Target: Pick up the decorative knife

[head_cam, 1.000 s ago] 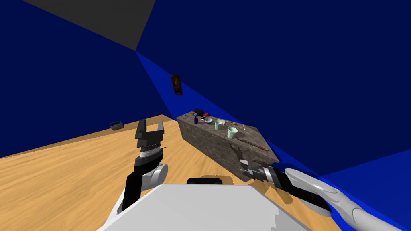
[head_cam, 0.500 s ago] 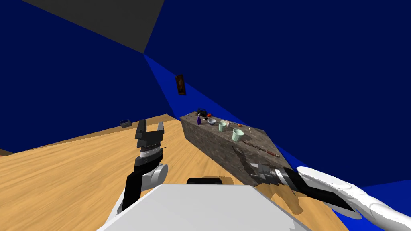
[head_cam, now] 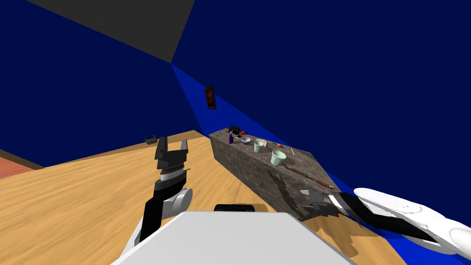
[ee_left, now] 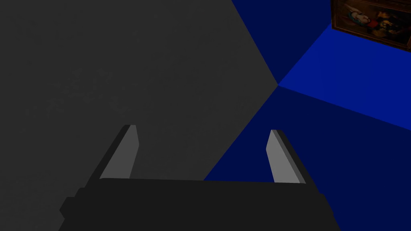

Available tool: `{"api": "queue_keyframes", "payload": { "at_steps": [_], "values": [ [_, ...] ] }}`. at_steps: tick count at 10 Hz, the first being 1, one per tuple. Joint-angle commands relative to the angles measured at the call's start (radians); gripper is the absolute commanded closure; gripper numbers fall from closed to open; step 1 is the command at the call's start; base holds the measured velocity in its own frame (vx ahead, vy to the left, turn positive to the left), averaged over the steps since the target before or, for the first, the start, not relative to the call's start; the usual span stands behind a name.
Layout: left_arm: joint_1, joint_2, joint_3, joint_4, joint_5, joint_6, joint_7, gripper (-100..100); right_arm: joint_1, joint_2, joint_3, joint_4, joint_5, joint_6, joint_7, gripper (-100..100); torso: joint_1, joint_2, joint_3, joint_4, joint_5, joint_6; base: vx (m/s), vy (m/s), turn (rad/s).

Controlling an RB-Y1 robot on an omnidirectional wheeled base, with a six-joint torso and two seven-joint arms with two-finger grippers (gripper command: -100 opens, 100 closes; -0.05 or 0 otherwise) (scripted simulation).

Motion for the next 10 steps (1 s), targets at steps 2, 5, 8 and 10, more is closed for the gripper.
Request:
{"api": "queue_keyframes", "payload": {
  "at_steps": [2,5,8,10],
  "values": [
    [0.000,0.000,0.000,0.000,0.000,0.000,0.000,0,-0.012,-0.077,0.037,0.072,0.047,-0.008,0.013,-100,0.000,-0.001,0.000,0.000,0.000,0.000,0.079,0.034,0.135],
    [0.000,0.000,0.000,0.000,0.000,0.000,0.000,0,-0.017,-0.124,0.054,0.110,0.067,-0.011,0.018,-100,0.000,-0.002,-0.001,0.000,0.000,0.000,0.079,0.012,0.058],
    [0.000,0.000,0.000,0.000,0.000,0.000,0.000,0,-0.025,-0.174,0.087,0.163,0.103,-0.016,0.024,-100,-0.002,-0.003,-0.002,-0.001,-0.001,0.000,0.094,-0.009,0.092],
    [0.000,0.000,0.000,0.000,0.000,0.000,0.000,0,-0.028,-0.204,0.118,0.203,0.132,-0.019,0.028,-100,-0.001,-0.005,-0.003,-0.001,0.000,-0.001,0.131,-0.008,0.118]
  ]
}}
